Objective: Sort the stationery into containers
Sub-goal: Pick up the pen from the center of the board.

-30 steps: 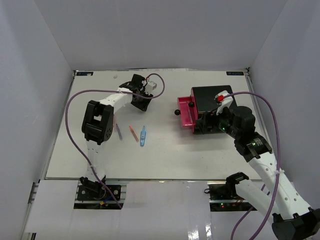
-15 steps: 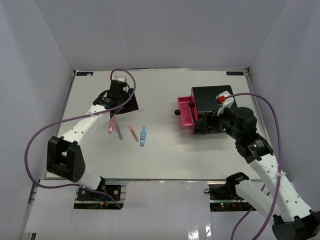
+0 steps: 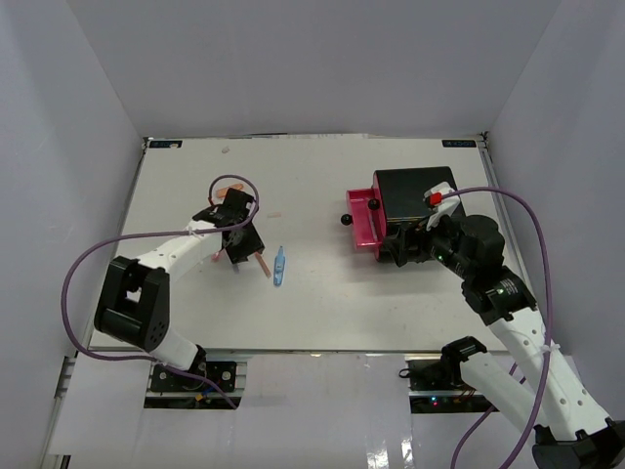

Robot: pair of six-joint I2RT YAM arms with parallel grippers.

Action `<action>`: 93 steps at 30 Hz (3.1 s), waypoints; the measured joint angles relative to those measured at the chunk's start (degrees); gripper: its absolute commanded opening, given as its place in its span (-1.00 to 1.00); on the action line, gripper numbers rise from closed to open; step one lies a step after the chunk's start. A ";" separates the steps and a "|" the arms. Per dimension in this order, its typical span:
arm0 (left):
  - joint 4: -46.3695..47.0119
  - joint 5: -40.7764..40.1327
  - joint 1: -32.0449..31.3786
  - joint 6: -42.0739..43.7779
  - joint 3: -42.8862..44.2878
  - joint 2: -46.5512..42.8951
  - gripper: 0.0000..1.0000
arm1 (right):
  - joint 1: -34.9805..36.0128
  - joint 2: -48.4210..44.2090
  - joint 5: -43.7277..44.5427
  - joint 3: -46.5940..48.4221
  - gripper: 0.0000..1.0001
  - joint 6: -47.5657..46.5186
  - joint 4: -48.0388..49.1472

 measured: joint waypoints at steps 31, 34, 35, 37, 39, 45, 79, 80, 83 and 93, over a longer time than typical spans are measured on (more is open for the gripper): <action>4.35 -2.27 -1.53 -1.14 0.57 9.07 -0.67 | 0.02 -1.88 0.57 -1.62 0.80 -0.02 0.26; 4.28 -2.25 -1.53 0.24 0.57 7.96 -0.72 | 0.02 -0.92 -0.72 -1.42 0.80 -0.04 0.07; 4.31 -2.21 -1.53 0.85 0.57 6.97 -0.72 | 0.02 -0.35 -1.36 -1.16 0.80 -0.04 -0.22; 5.11 -1.81 -1.55 2.62 0.57 4.00 -0.73 | 0.02 1.36 -2.82 -0.07 0.81 -0.04 -0.63; 7.34 -0.79 -1.53 4.59 0.42 -1.66 -0.74 | 0.07 2.99 -4.59 1.27 0.80 0.07 -0.63; 24.26 7.93 -1.70 12.37 -1.81 -18.78 -0.72 | 1.44 8.22 -11.37 5.57 0.80 2.32 1.77; 72.63 45.35 -3.41 11.30 -14.16 -21.81 -0.59 | 17.27 37.75 -21.49 20.59 0.72 12.02 24.72; 72.89 45.42 -3.41 11.21 -14.34 -21.81 -0.59 | 17.33 37.90 -21.66 20.59 0.68 12.09 25.05; 73.90 45.59 -3.48 10.82 -14.86 -21.81 -0.58 | 17.53 38.47 -22.40 20.59 0.54 12.26 25.62; 76.26 46.40 -3.78 10.34 -15.02 -21.81 -0.57 | 18.18 39.60 -24.09 20.59 0.26 12.52 25.73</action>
